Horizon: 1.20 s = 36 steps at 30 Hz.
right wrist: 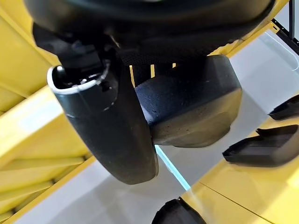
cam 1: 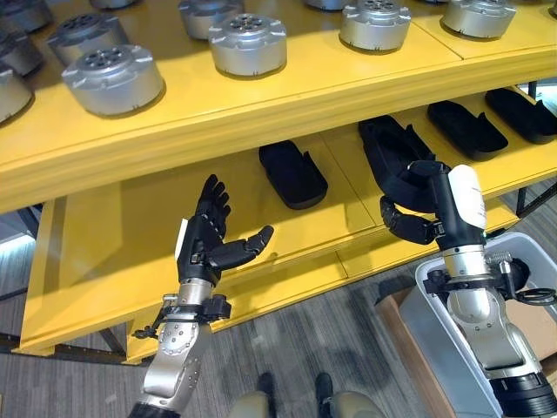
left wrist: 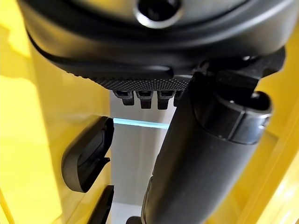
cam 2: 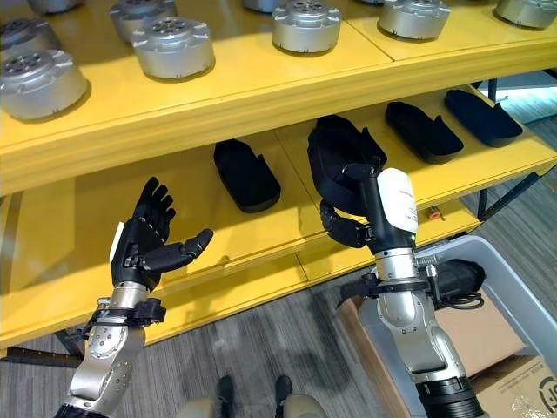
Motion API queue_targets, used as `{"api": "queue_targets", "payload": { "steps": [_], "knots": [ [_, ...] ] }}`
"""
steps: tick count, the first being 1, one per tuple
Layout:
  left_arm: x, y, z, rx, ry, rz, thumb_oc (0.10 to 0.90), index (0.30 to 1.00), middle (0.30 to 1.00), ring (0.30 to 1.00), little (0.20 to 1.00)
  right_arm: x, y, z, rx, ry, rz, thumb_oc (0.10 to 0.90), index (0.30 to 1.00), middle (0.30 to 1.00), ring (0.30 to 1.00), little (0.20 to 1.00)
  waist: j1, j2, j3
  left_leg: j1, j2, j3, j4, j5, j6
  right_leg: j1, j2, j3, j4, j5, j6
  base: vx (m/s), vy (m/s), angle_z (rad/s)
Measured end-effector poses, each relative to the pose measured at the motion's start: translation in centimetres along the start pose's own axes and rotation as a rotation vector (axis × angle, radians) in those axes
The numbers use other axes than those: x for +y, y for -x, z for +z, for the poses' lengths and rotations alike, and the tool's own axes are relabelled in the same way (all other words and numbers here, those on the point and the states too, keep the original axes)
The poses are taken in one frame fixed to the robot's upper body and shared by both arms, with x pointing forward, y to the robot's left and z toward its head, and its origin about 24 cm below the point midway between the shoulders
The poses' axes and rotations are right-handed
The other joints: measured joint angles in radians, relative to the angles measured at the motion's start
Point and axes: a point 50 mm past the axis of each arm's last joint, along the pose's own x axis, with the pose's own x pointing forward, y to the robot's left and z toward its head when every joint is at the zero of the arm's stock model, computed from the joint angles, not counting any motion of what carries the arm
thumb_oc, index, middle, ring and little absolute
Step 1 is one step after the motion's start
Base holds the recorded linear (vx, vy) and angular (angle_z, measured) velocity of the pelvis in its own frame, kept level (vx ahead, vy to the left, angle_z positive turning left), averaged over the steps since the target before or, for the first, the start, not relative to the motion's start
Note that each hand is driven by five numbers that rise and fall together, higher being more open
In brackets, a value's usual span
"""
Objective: Move parts from the plastic box to the shelf.
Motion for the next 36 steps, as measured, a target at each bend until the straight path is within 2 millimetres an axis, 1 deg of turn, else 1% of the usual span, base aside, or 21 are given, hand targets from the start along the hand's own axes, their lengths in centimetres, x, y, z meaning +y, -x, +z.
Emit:
{"api": "queue_targets", "payload": {
  "steps": [1, 2, 3, 4, 5, 6, 7, 8, 9, 14, 18, 21, 23, 24, 27, 28, 30, 31, 33, 35, 36],
  "knots": [
    [-0.1, 0.0, 0.0, 0.001, 0.001, -0.002, 0.900, 1.000, 1.000, 1.000, 1.000, -0.2, 0.0, -0.1, 0.001, 0.002, -0.021, 0.400, 0.300, 0.300, 0.300, 0.300, -0.007, 0.000, 0.001, 0.007, 0.036, 0.003, -0.027, 0.006, -0.007, -0.005, 0.003, -0.013, 0.007, -0.003, -0.001, 0.02, 0.069, 0.47],
    [-0.2, 0.0, -0.1, 0.006, 0.002, -0.006, 0.900, 1.000, 1.000, 1.000, 1.000, -0.6, -0.1, -0.2, 0.006, 0.008, -0.048, 0.400, 0.300, 0.300, 0.300, 0.300, -0.011, 0.003, 0.001, 0.016, 0.078, 0.012, -0.066, 0.011, -0.015, -0.015, 0.003, -0.023, 0.022, -0.007, 0.009, 0.03, 0.079, 0.39],
    [-0.3, 0.1, -0.2, 0.010, 0.004, -0.012, 0.900, 1.000, 1.000, 1.000, 1.000, -1.1, -0.2, -0.3, 0.008, 0.019, -0.079, 0.400, 0.300, 0.300, 0.300, 0.300, -0.011, 0.011, 0.005, 0.033, 0.106, 0.034, -0.110, 0.023, -0.025, -0.028, 0.003, -0.029, 0.040, -0.015, 0.017, 0.05, 0.143, 0.27],
    [-0.4, 0.2, -0.4, 0.016, 0.005, -0.015, 0.900, 1.000, 1.000, 1.000, 1.000, -1.4, -0.3, -0.4, 0.006, 0.028, -0.094, 0.400, 0.300, 0.300, 0.300, 0.300, -0.005, 0.023, 0.006, 0.049, 0.112, 0.035, -0.139, 0.037, -0.014, -0.043, 0.002, -0.027, 0.055, -0.022, 0.028, 0.06, 0.165, 0.10],
    [-0.3, 0.4, -0.5, 0.024, 0.005, -0.010, 0.900, 1.000, 1.000, 1.000, 1.000, -1.6, -0.5, -0.3, -0.003, 0.031, -0.103, 0.400, 0.300, 0.300, 0.300, 0.300, -0.005, 0.048, 0.005, 0.069, 0.111, 0.037, -0.167, 0.052, 0.002, -0.055, 0.012, -0.025, 0.081, -0.028, 0.042, 0.06, 0.162, -0.11],
    [-0.1, 0.5, -0.6, 0.030, -0.002, -0.008, 0.900, 1.000, 1.000, 1.000, 1.000, -1.7, -0.7, -0.1, -0.012, 0.029, -0.112, 0.400, 0.300, 0.300, 0.300, 0.300, 0.000, 0.064, 0.005, 0.093, 0.108, 0.062, -0.191, 0.050, -0.042, -0.082, 0.017, -0.015, 0.124, -0.039, 0.073, 0.06, 0.156, -0.12],
    [0.0, 0.5, -0.5, 0.030, -0.004, -0.004, 0.900, 1.000, 1.000, 1.000, 1.000, -1.6, -0.7, -0.1, -0.012, 0.027, -0.111, 0.400, 0.300, 0.300, 0.300, 0.300, 0.003, 0.059, 0.006, 0.090, 0.100, 0.069, -0.192, 0.050, -0.045, -0.092, 0.008, -0.004, 0.139, -0.041, 0.076, 0.04, 0.101, -0.14],
    [0.1, 0.5, -0.5, 0.031, -0.005, 0.005, 0.900, 1.000, 1.000, 1.000, 1.000, -1.4, -0.7, 0.0, -0.017, 0.023, -0.102, 0.400, 0.300, 0.300, 0.300, 0.300, 0.027, 0.043, 0.006, 0.082, 0.070, 0.080, -0.187, 0.049, -0.044, -0.105, -0.023, 0.011, 0.147, -0.043, 0.094, 0.05, 0.158, 0.01],
    [0.2, 0.6, -0.6, 0.033, -0.005, 0.010, 0.900, 1.000, 1.000, 1.000, 1.000, -1.2, -0.8, 0.2, -0.026, 0.018, -0.093, 0.400, 0.300, 0.300, 0.300, 0.300, 0.033, 0.042, 0.007, 0.081, 0.047, 0.081, -0.183, 0.056, -0.056, -0.108, -0.044, 0.017, 0.147, -0.039, 0.106, 0.03, 0.109, 0.03],
    [1.1, 0.9, -0.5, 0.032, -0.014, 0.045, 0.900, 1.000, 1.000, 1.000, 1.000, 0.1, -1.4, 1.3, -0.070, -0.015, -0.048, 0.400, 0.300, 0.300, 0.300, 0.300, 0.101, 0.039, 0.012, 0.076, 0.003, 0.078, -0.156, 0.038, -0.037, -0.092, -0.105, 0.021, 0.145, -0.033, 0.140, 0.03, 0.183, 0.11],
    [1.0, 0.8, -0.5, 0.030, -0.012, 0.042, 0.900, 1.000, 1.000, 1.000, 1.000, 0.0, -2.9, 2.3, -0.123, -0.022, -0.066, 0.400, 0.300, 0.300, 0.300, 0.300, 0.117, 0.034, 0.021, 0.038, -0.018, 0.040, -0.106, 0.023, -0.028, -0.082, -0.121, -0.011, 0.149, -0.039, 0.149, 0.02, 0.130, 0.30],
    [0.9, 0.8, -0.5, 0.031, -0.009, 0.037, 0.900, 1.000, 1.000, 1.000, 1.000, 0.4, -3.3, 2.1, -0.119, -0.027, -0.049, 0.400, 0.300, 0.300, 0.300, 0.300, 0.124, 0.031, 0.026, 0.010, -0.029, 0.024, -0.070, 0.005, -0.017, -0.085, -0.130, -0.024, 0.160, -0.043, 0.155, 0.01, 0.073, 0.17],
    [0.9, 0.8, -0.5, 0.032, -0.009, 0.037, 0.900, 1.000, 1.000, 1.000, 1.000, 0.6, -3.7, 2.1, -0.120, -0.021, -0.040, 0.400, 0.300, 0.300, 0.300, 0.300, 0.141, 0.029, 0.029, -0.014, -0.032, 0.012, -0.052, -0.004, -0.014, -0.085, -0.133, -0.032, 0.162, -0.046, 0.156, 0.00, 0.055, 0.17],
    [0.9, 0.8, -0.5, 0.032, -0.004, 0.037, 0.900, 1.000, 1.000, 1.000, 1.000, 0.8, -4.0, 2.0, -0.116, -0.020, -0.030, 0.400, 0.300, 0.300, 0.300, 0.300, 0.138, 0.028, 0.032, -0.027, -0.034, 0.000, -0.035, -0.011, -0.013, -0.086, -0.135, -0.042, 0.169, -0.052, 0.154, -0.01, 0.014, 0.31],
    [0.7, 0.4, -0.3, 0.022, 0.027, 0.037, 0.900, 1.000, 1.000, 1.000, 1.000, 0.3, -5.0, 2.0, -0.124, -0.003, -0.029, 0.400, 0.300, 0.300, 0.300, 0.300, 0.157, 0.024, 0.056, -0.063, -0.041, -0.031, 0.011, -0.024, -0.011, -0.101, -0.147, -0.067, 0.209, -0.075, 0.151, -0.01, 0.012, 0.27],
    [0.9, 0.4, -0.2, 0.021, 0.023, 0.046, 0.900, 1.000, 1.000, 1.000, 1.000, 0.2, -5.5, 2.2, -0.136, 0.001, -0.033, 0.400, 0.300, 0.300, 0.300, 0.300, 0.176, 0.021, 0.059, -0.081, -0.044, -0.038, 0.026, -0.028, -0.012, -0.112, -0.151, -0.070, 0.227, -0.081, 0.154, -0.04, 0.018, 0.20],
    [1.0, 0.3, -0.1, 0.015, 0.020, 0.057, 0.900, 1.000, 1.000, 1.000, 1.000, -0.1, -6.9, 2.6, -0.167, 0.034, -0.030, 0.400, 0.300, 0.300, 0.300, 0.300, 0.193, 0.018, 0.066, -0.115, -0.049, -0.052, 0.067, -0.035, -0.018, -0.135, -0.158, -0.079, 0.267, -0.097, 0.158, -0.05, -0.002, 0.18],
    [1.0, 0.0, 0.2, 0.002, 0.017, 0.057, 0.900, 1.000, 1.000, 1.000, 1.000, -0.5, -8.6, 3.2, -0.205, 0.081, -0.024, 0.400, 0.300, 0.300, 0.300, 0.300, 0.203, 0.014, 0.081, -0.136, -0.047, -0.060, 0.114, -0.058, -0.019, -0.158, -0.164, -0.081, 0.310, -0.118, 0.154, -0.02, -0.015, 0.18],
    [1.1, -0.1, 0.3, -0.003, 0.016, 0.061, 0.900, 1.000, 1.000, 1.000, 1.000, -1.2, -9.6, 3.8, -0.235, 0.100, -0.042, 0.400, 0.300, 0.300, 0.300, 0.300, 0.234, 0.004, 0.089, -0.168, -0.049, -0.076, 0.144, -0.066, -0.020, -0.174, -0.167, -0.091, 0.339, -0.134, 0.153, -0.03, -0.021, 0.21],
    [1.4, -0.1, 0.4, -0.006, 0.002, 0.073, 0.900, 1.000, 1.000, 1.000, 1.000, -1.6, -10.7, 5.0, -0.278, 0.098, -0.052, 0.400, 0.300, 0.300, 0.300, 0.300, 0.250, -0.003, 0.100, -0.196, -0.052, -0.085, 0.185, -0.078, -0.020, -0.191, -0.174, -0.102, 0.377, -0.154, 0.150, -0.02, -0.011, 0.26],
    [1.7, -0.2, 0.7, -0.010, -0.017, 0.070, 0.900, 1.000, 1.000, 1.000, 1.000, -1.8, -11.5, 5.8, -0.308, 0.097, -0.053, 0.400, 0.300, 0.300, 0.300, 0.300, 0.247, -0.004, 0.117, -0.212, -0.052, -0.092, 0.222, -0.087, -0.018, -0.192, -0.178, -0.109, 0.403, -0.169, 0.147, -0.01, -0.008, 0.28]
  ]
}}
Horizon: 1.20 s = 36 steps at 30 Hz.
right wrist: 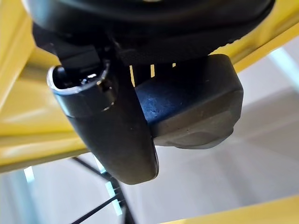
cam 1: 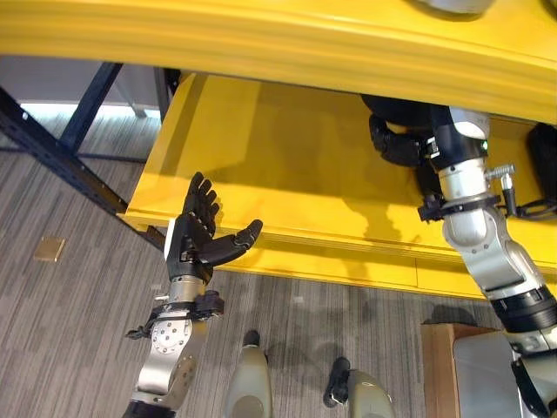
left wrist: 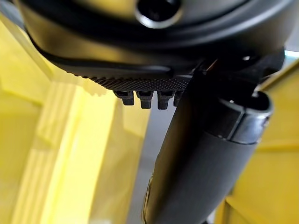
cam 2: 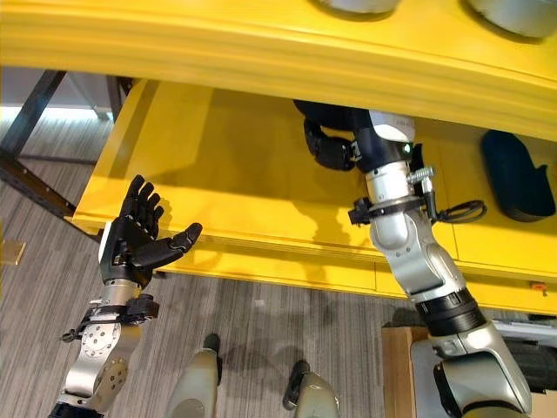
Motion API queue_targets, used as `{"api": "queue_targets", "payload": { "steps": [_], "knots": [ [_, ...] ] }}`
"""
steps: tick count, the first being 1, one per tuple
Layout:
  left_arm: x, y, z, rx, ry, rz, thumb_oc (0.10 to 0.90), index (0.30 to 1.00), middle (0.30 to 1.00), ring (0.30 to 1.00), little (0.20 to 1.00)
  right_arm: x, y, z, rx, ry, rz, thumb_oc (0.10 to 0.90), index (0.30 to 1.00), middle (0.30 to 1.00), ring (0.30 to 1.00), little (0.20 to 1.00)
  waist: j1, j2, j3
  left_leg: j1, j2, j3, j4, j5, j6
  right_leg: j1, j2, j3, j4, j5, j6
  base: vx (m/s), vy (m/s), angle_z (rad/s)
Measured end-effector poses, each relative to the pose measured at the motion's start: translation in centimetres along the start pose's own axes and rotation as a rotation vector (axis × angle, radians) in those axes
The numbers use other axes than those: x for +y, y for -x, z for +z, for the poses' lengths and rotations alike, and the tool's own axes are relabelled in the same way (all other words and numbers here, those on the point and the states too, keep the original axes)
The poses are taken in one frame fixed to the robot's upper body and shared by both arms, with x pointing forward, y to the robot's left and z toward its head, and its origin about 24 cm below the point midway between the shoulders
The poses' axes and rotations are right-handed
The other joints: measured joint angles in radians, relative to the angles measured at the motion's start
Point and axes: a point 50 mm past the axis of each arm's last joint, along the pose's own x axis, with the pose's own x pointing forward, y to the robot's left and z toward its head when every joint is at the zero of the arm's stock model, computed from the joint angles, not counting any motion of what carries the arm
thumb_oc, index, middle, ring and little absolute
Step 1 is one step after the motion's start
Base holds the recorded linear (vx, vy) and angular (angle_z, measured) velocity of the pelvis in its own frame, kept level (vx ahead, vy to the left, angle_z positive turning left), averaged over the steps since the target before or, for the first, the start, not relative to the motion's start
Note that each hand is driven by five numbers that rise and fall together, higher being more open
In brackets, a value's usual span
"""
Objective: Move parts from the plastic box to the shelf.
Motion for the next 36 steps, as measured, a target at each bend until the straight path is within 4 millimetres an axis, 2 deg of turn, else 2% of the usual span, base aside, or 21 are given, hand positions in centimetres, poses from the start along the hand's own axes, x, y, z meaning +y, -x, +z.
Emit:
{"api": "queue_targets", "payload": {
  "steps": [5, 7, 11, 19, 30, 36],
  "knots": [
    [0.6, -0.2, 0.4, -0.013, -0.016, 0.029, 0.900, 1.000, 1.000, 1.000, 1.000, 0.2, -3.0, 0.8, -0.052, 0.024, 0.051, 0.400, 0.300, 0.300, 0.300, 0.300, 0.032, -0.010, 0.014, -0.054, -0.006, -0.019, 0.074, -0.033, -0.002, -0.047, -0.016, 0.000, 0.085, -0.048, -0.005, -0.02, -0.008, 0.13],
    [0.9, -0.2, 0.5, -0.013, -0.032, 0.027, 0.900, 1.000, 1.000, 1.000, 1.000, 0.4, -3.4, 0.8, -0.052, 0.014, 0.060, 0.400, 0.300, 0.300, 0.300, 0.300, 0.048, -0.012, 0.027, -0.064, -0.010, -0.025, 0.098, -0.044, 0.000, -0.055, -0.022, 0.000, 0.117, -0.063, -0.010, -0.02, -0.009, 0.07],
    [1.0, -0.2, 0.7, -0.020, -0.035, 0.030, 0.900, 1.000, 1.000, 1.000, 1.000, 1.2, -4.3, 0.4, -0.030, 0.036, 0.101, 0.400, 0.300, 0.300, 0.300, 0.300, 0.052, -0.015, 0.030, -0.113, -0.014, -0.034, 0.164, -0.073, 0.006, -0.095, -0.031, 0.005, 0.175, -0.088, -0.013, -0.01, -0.005, 0.02],
    [0.9, -0.4, 0.8, -0.026, -0.035, 0.029, 0.900, 1.000, 1.000, 1.000, 1.000, 3.2, -4.7, -2.3, 0.144, 0.023, 0.147, 0.400, 0.300, 0.300, 0.300, 0.300, 0.051, -0.012, 0.049, -0.163, -0.016, -0.044, 0.213, -0.081, 0.004, -0.142, -0.038, 0.007, 0.222, -0.101, -0.018, -0.01, 0.000, 0.01],
    [0.5, -0.9, 1.3, -0.055, -0.030, 0.027, 0.900, 1.000, 1.000, 1.000, 1.000, 6.7, -2.9, -6.3, 0.429, 0.000, 0.223, 0.400, 0.300, 0.300, 0.300, 0.300, 0.050, 0.010, 0.067, -0.183, -0.018, -0.046, 0.231, -0.081, -0.001, -0.165, -0.044, 0.009, 0.252, -0.111, -0.016, -0.01, 0.002, 0.00],
    [0.1, -1.4, 1.9, -0.083, -0.051, -0.012, 0.900, 1.000, 1.000, 1.000, 1.000, 8.0, -2.2, -7.1, 0.510, -0.007, 0.249, 0.400, 0.300, 0.300, 0.300, 0.300, 0.048, 0.011, 0.067, -0.184, -0.018, -0.045, 0.234, -0.081, -0.002, -0.173, -0.045, 0.014, 0.263, -0.114, -0.019, 0.00, 0.000, 0.00]
  ]
}}
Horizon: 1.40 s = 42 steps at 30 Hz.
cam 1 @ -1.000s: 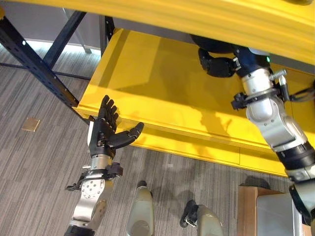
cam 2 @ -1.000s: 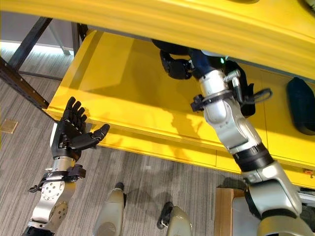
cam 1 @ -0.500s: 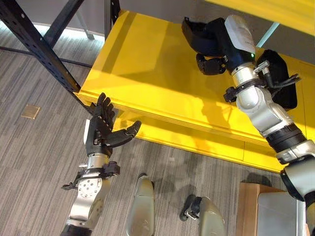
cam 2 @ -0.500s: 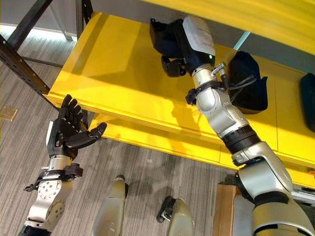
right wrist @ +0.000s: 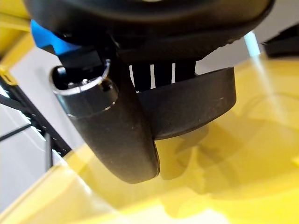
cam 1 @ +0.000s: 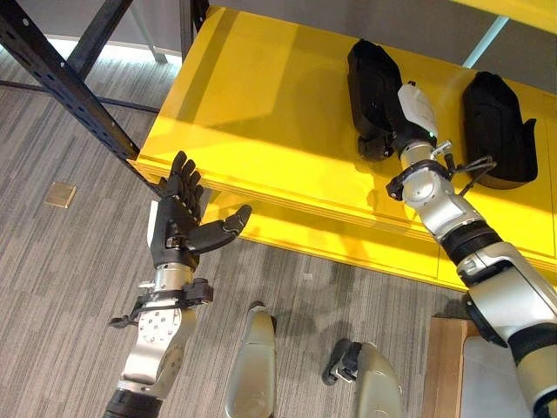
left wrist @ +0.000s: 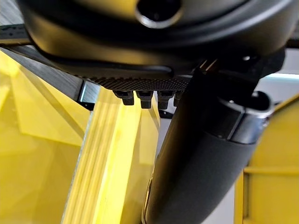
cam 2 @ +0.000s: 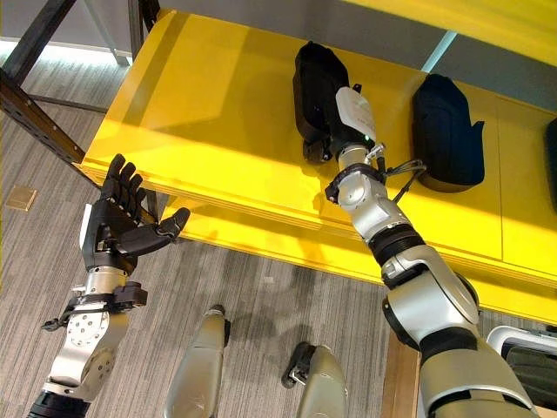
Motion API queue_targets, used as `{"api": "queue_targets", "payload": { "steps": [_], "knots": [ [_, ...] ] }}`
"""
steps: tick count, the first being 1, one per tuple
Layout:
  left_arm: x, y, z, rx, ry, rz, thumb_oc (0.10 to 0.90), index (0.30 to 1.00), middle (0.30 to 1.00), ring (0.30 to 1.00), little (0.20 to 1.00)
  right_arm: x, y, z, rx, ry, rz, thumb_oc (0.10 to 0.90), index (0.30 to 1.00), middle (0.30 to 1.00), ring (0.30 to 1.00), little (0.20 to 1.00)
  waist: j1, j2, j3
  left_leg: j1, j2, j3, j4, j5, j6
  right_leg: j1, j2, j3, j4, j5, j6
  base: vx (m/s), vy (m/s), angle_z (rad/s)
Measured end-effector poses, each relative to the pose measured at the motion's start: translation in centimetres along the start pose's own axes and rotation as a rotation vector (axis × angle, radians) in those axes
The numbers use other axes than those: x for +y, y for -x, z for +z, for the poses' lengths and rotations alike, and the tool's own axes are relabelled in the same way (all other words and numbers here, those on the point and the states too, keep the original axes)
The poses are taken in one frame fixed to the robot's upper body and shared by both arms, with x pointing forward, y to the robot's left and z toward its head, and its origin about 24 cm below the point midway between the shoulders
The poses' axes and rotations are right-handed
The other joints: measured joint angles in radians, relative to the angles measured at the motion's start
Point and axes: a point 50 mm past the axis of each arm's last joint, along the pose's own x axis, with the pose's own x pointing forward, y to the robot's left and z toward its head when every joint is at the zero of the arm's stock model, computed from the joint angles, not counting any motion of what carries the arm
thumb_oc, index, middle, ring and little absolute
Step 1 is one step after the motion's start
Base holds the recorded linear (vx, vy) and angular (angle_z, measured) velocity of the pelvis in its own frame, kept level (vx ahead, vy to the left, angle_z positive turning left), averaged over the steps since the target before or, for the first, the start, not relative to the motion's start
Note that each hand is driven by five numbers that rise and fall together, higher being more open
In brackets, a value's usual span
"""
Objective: Move parts from the plastic box to the shelf.
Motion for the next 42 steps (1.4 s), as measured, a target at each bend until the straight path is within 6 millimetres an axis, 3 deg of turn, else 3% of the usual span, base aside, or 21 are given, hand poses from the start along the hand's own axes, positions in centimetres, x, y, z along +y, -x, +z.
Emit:
{"api": "queue_targets", "payload": {
  "steps": [9, 17, 28, 29, 30, 31, 42],
  "knots": [
    [-0.4, -0.5, 0.4, -0.021, 0.006, 0.000, 0.900, 1.000, 1.000, 1.000, 1.000, 1.2, 0.1, 0.4, 0.028, -0.081, 0.001, 0.400, 0.300, 0.300, 0.300, 0.300, -0.004, 0.004, 0.000, -0.005, -0.001, 0.002, 0.012, -0.003, -0.001, -0.008, -0.001, 0.006, 0.012, -0.005, -0.007, 0.00, 0.000, 0.00],
    [-0.6, -0.4, 0.3, -0.016, 0.008, -0.008, 0.900, 1.000, 1.000, 1.000, 1.000, 1.3, 0.1, 0.6, 0.026, -0.085, -0.009, 0.400, 0.300, 0.300, 0.300, 0.300, -0.004, 0.023, 0.002, -0.015, -0.006, 0.001, 0.012, -0.002, -0.003, -0.019, -0.007, 0.007, 0.020, -0.008, -0.006, 0.00, 0.000, 0.00],
    [-1.1, -0.4, 0.2, -0.012, 0.013, -0.024, 0.900, 1.000, 1.000, 1.000, 1.000, 1.5, 0.1, 1.0, 0.018, -0.105, -0.021, 0.400, 0.300, 0.300, 0.300, 0.300, -0.009, 0.023, 0.002, -0.025, -0.011, 0.001, 0.015, -0.001, -0.003, -0.032, -0.013, 0.009, 0.028, -0.013, -0.005, 0.00, 0.000, 0.00],
    [-1.1, -0.4, 0.2, -0.013, 0.014, -0.023, 0.900, 1.000, 1.000, 1.000, 1.000, 1.5, 0.1, 1.1, 0.018, -0.111, -0.022, 0.553, 0.514, 0.514, 0.514, 0.514, -0.009, 0.024, 0.003, -0.029, -0.011, 0.001, 0.017, -0.001, -0.004, -0.035, -0.013, 0.009, 0.030, -0.013, -0.005, 0.00, 0.000, 0.00],
    [-1.1, -0.4, 0.2, -0.013, 0.014, -0.023, 0.900, 1.000, 1.000, 1.000, 1.000, 1.5, 0.1, 1.1, 0.019, -0.115, -0.023, 0.859, 0.942, 0.942, 0.942, 0.942, -0.010, 0.025, 0.003, -0.030, -0.011, 0.001, 0.018, -0.001, -0.003, -0.036, -0.012, 0.009, 0.030, -0.013, -0.005, 0.00, 0.000, 0.00],
    [-1.1, -0.4, 0.2, -0.012, 0.013, -0.023, 0.900, 1.000, 1.000, 1.000, 1.000, 1.5, 0.1, 1.1, 0.019, -0.116, -0.023, 0.900, 1.000, 1.000, 1.000, 1.000, -0.009, 0.026, 0.004, -0.030, -0.011, 0.001, 0.018, -0.001, -0.003, -0.036, -0.013, 0.009, 0.029, -0.013, -0.005, 0.00, 0.000, 0.00],
    [-0.9, -0.3, 0.1, -0.009, 0.012, -0.002, 0.900, 1.000, 1.000, 1.000, 1.000, 2.0, 0.2, 2.9, -0.025, -0.209, -0.011, 0.900, 1.000, 1.000, 1.000, 1.000, -0.024, 0.027, 0.004, -0.032, -0.011, 0.001, 0.019, -0.002, -0.002, -0.036, -0.013, 0.009, 0.028, -0.013, -0.005, 0.00, 0.000, 0.00]
  ]
}}
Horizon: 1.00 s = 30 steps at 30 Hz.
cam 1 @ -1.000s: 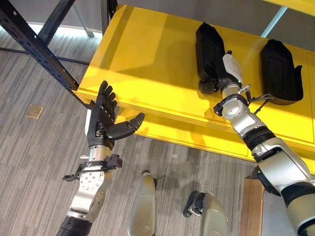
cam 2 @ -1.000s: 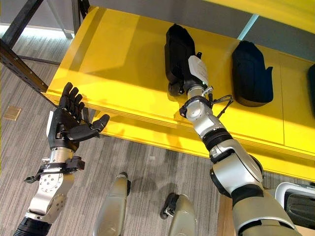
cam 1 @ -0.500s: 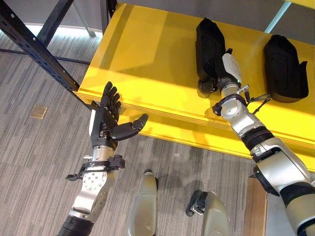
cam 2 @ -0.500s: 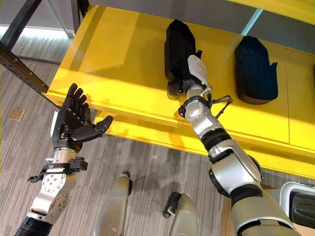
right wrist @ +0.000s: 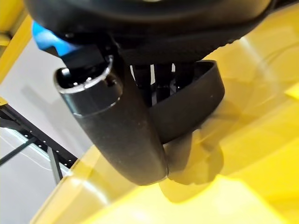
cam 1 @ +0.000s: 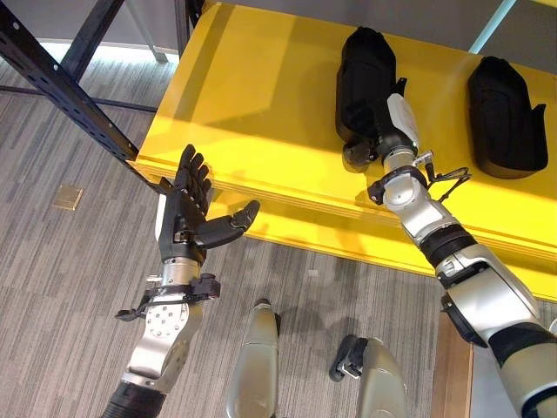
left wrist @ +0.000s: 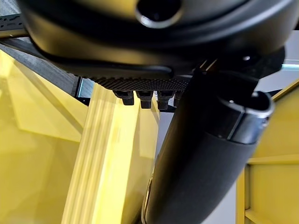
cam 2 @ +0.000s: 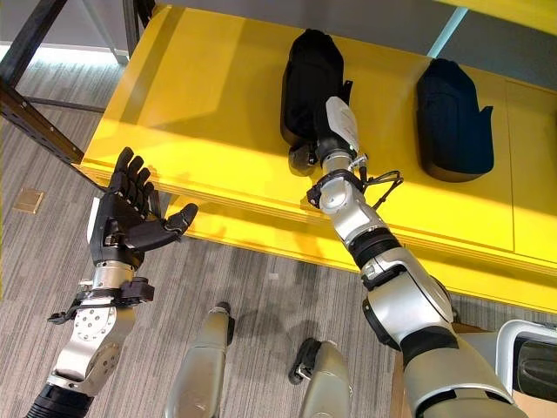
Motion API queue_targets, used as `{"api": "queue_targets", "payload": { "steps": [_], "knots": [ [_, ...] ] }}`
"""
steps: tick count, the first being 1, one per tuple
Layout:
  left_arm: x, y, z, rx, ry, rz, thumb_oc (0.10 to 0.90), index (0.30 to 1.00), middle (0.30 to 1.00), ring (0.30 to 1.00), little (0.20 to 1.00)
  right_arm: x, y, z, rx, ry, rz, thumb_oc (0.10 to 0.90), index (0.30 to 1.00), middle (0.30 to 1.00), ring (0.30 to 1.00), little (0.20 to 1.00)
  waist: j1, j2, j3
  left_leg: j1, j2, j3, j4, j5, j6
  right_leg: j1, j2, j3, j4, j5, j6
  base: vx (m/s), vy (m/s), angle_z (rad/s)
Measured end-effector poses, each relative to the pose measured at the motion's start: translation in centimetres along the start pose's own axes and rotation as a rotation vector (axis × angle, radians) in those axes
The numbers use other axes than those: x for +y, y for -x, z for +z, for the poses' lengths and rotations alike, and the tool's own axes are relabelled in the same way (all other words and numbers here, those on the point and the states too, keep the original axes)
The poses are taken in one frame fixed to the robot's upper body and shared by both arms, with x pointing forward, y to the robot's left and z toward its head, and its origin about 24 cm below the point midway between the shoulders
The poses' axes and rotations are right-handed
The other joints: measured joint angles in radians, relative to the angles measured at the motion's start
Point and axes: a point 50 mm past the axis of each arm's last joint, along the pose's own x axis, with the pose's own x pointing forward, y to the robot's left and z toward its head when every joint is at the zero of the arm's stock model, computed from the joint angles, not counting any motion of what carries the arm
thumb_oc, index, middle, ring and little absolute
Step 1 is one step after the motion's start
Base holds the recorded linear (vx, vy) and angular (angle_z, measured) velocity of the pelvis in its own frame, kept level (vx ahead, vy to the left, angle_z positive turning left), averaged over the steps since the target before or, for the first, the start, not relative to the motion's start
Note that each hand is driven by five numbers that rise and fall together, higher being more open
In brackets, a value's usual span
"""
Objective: Move parts from the plastic box to the shelf.
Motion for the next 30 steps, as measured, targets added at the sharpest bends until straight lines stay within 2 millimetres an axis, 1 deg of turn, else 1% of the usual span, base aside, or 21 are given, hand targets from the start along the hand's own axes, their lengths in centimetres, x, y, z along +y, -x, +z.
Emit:
{"api": "queue_targets", "payload": {
  "steps": [6, 9, 11, 14, 20, 23, 30],
  "knots": [
    [0.0, 0.0, 0.0, -0.002, 0.000, 0.001, 0.900, 1.000, 1.000, 1.000, 1.000, 0.5, 0.6, 2.4, -0.116, -0.055, 0.018, 0.900, 1.000, 1.000, 1.000, 1.000, -0.007, 0.000, 0.000, -0.015, 0.001, 0.000, 0.008, -0.002, 0.000, -0.012, 0.002, 0.002, 0.003, 0.000, 0.000, 0.00, 0.000, 0.00],
    [0.0, 0.0, 0.0, -0.001, -0.001, 0.004, 0.900, 1.000, 1.000, 1.000, 1.000, 0.5, 0.7, 2.8, -0.134, -0.061, 0.023, 0.900, 1.000, 1.000, 1.000, 1.000, -0.005, 0.000, 0.000, -0.018, 0.001, 0.001, 0.009, -0.002, 0.000, -0.016, 0.002, 0.003, 0.004, 0.001, 0.000, 0.00, 0.000, 0.00],
    [0.1, 0.0, 0.0, 0.000, -0.002, 0.012, 0.900, 1.000, 1.000, 1.000, 1.000, 0.5, 1.0, 3.5, -0.169, -0.074, 0.026, 0.900, 1.000, 1.000, 1.000, 1.000, -0.007, 0.000, 0.000, -0.018, 0.001, 0.001, 0.009, -0.002, 0.000, -0.017, 0.002, 0.003, 0.004, 0.001, 0.001, 0.00, 0.000, 0.00],
    [0.2, 0.0, 0.0, 0.000, -0.001, 0.021, 0.900, 1.000, 1.000, 1.000, 1.000, 0.2, 1.6, 4.5, -0.240, -0.055, 0.021, 0.900, 1.000, 1.000, 1.000, 1.000, -0.008, 0.000, 0.000, -0.018, 0.001, 0.001, 0.009, -0.002, 0.000, -0.017, 0.002, 0.003, 0.004, 0.000, 0.000, 0.00, 0.000, 0.00],
    [0.5, 0.2, 0.0, 0.001, -0.004, 0.035, 0.900, 1.000, 1.000, 1.000, 1.000, -0.8, 1.8, 5.2, -0.295, -0.024, 0.004, 0.900, 1.000, 1.000, 1.000, 1.000, -0.011, -0.001, 0.001, -0.018, 0.001, 0.000, 0.011, -0.003, 0.000, -0.018, 0.002, 0.004, 0.008, 0.000, 0.000, 0.00, 0.000, 0.00],
    [0.7, 0.1, 0.2, -0.006, -0.006, 0.044, 0.900, 1.000, 1.000, 1.000, 1.000, -1.5, 2.4, 5.6, -0.327, -0.050, -0.012, 0.900, 1.000, 1.000, 1.000, 1.000, -0.012, -0.004, 0.002, -0.021, 0.002, 0.000, 0.013, -0.003, 0.000, -0.020, 0.003, 0.004, 0.009, 0.000, 0.000, 0.00, 0.000, 0.00],
    [1.0, 0.1, 0.3, -0.012, -0.015, 0.052, 0.900, 1.000, 1.000, 1.000, 1.000, -2.8, 3.2, 6.4, -0.387, -0.074, -0.069, 0.900, 1.000, 1.000, 1.000, 1.000, -0.037, -0.010, 0.006, -0.026, 0.002, -0.001, 0.015, -0.003, 0.001, -0.024, 0.004, 0.004, 0.009, 0.000, 0.000, 0.00, 0.000, 0.00]
  ]
}}
